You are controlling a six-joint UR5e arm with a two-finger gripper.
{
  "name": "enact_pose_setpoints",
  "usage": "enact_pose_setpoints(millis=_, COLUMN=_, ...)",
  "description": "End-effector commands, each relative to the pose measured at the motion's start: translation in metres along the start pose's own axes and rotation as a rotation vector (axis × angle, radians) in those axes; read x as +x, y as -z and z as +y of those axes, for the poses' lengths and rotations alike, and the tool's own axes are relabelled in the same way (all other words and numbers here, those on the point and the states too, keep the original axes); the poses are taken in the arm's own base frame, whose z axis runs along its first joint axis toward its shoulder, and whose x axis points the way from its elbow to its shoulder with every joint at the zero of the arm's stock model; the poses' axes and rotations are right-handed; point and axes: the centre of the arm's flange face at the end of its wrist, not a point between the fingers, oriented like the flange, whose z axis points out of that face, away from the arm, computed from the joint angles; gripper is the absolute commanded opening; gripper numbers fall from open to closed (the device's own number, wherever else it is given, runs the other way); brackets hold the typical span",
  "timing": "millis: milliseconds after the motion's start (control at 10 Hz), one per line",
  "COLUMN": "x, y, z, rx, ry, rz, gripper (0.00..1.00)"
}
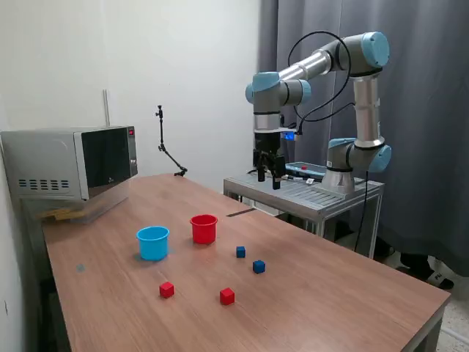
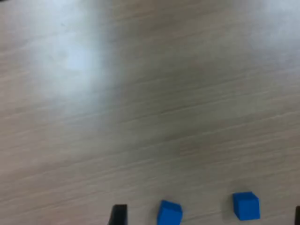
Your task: Place red objects in the red bin, and blue objects in the blue bin.
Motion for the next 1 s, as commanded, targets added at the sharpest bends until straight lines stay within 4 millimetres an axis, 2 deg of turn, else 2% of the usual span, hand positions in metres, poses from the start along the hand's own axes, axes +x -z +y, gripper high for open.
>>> enact_pose_setpoints(millis=0, x=0.025, y=-0.032, z=0.013, rx=0.001, ry=0.019, rz=-0.001, gripper=1.0)
enact_pose_setpoints(millis=200, x=0.03, y=-0.049, z=0.029, rx=-0.01, ry=-0.07, rz=0.002, gripper=1.0)
enact_pose_setpoints(millis=400, x=0.039, y=-0.08, z=0.045, rx=-0.004, ry=-0.071, rz=-0.002, gripper=1.0)
enact_pose_setpoints(millis=900, x=0.038, y=-0.15, z=0.06, rx=0.032, ry=-0.176, rz=-0.015, gripper=1.0)
